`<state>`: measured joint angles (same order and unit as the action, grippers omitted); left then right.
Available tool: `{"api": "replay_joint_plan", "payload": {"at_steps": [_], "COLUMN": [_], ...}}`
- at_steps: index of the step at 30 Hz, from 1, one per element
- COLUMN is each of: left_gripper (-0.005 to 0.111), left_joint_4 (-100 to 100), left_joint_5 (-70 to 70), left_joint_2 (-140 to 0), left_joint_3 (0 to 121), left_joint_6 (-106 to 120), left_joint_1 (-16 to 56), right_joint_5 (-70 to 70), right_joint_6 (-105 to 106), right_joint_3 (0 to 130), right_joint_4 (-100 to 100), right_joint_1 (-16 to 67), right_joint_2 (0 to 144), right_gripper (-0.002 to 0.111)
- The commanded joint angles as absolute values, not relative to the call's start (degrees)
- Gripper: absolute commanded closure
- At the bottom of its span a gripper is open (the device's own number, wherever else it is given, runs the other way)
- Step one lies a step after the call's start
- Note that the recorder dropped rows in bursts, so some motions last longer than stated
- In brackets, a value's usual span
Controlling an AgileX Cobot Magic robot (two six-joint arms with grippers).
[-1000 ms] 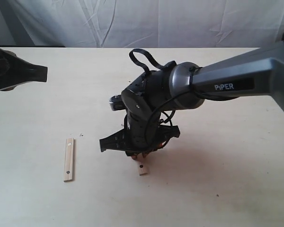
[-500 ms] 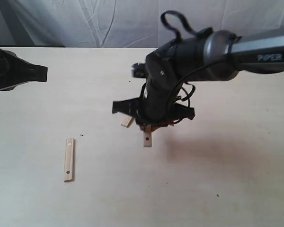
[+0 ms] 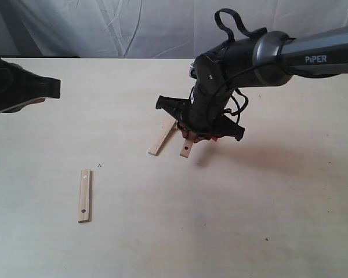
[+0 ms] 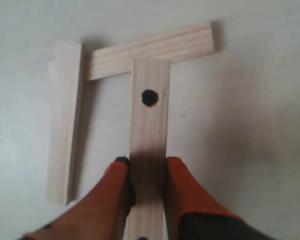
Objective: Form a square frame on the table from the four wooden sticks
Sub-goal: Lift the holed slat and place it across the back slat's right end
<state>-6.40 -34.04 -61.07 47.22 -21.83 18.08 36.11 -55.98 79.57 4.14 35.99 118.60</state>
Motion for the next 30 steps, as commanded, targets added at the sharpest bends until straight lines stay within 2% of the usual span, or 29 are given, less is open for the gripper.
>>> {"api": "replay_joint_plan", "payload": {"at_steps": [1, 19, 21, 23, 24, 25, 26, 28, 30], "left_gripper": [0.107, 0.107, 0.107, 0.107, 0.107, 0.107, 0.107, 0.107, 0.107], "left_joint_4": [-5.96, -5.96, -5.96, -5.96, -5.96, -5.96, -5.96, -5.97, -6.65], "left_joint_5": [-33.40, -33.40, -33.40, -33.40, -33.40, -33.40, -33.40, -33.40, -33.40], "left_joint_2": [-60.78, -60.78, -60.78, -60.78, -60.78, -60.78, -60.78, -60.78, -60.78], "left_joint_3": [46.99, 46.99, 46.99, 46.99, 46.99, 46.99, 46.99, 46.99, 46.99], "left_joint_6": [-22.03, -22.03, -22.03, -22.03, -22.03, -22.03, -22.03, -21.91, -21.91], "left_joint_1": [17.82, 17.82, 17.82, 17.82, 17.82, 17.82, 17.82, 17.82, 17.82], "right_joint_5": [37.11, 37.46, 36.88, 36.26, 36.04, 36.16, 36.25, 36.25, 36.61], "right_joint_6": [-58.98, -64.88, -64.88, -64.88, -64.88, -64.88, -64.88, -64.40, -59.43], "right_joint_3": [82.40, 83.09, 83.09, 83.09, 83.09, 83.09, 83.09, 83.09, 83.52], "right_joint_4": [7.92, 12.60, 11.80, 11.29, 11.50, 11.48, 11.48, 11.36, 10.21], "right_joint_1": [35.43, 35.33, 35.33, 35.33, 35.33, 35.33, 35.33, 35.33, 35.56], "right_joint_2": [120.56, 123.48, 123.48, 123.48, 123.48, 123.48, 123.48, 122.92, 121.09], "right_gripper": [0.109, 0.109, 0.103, 0.091, 0.077, 0.071, 0.061, 0.057, 0.057]}}
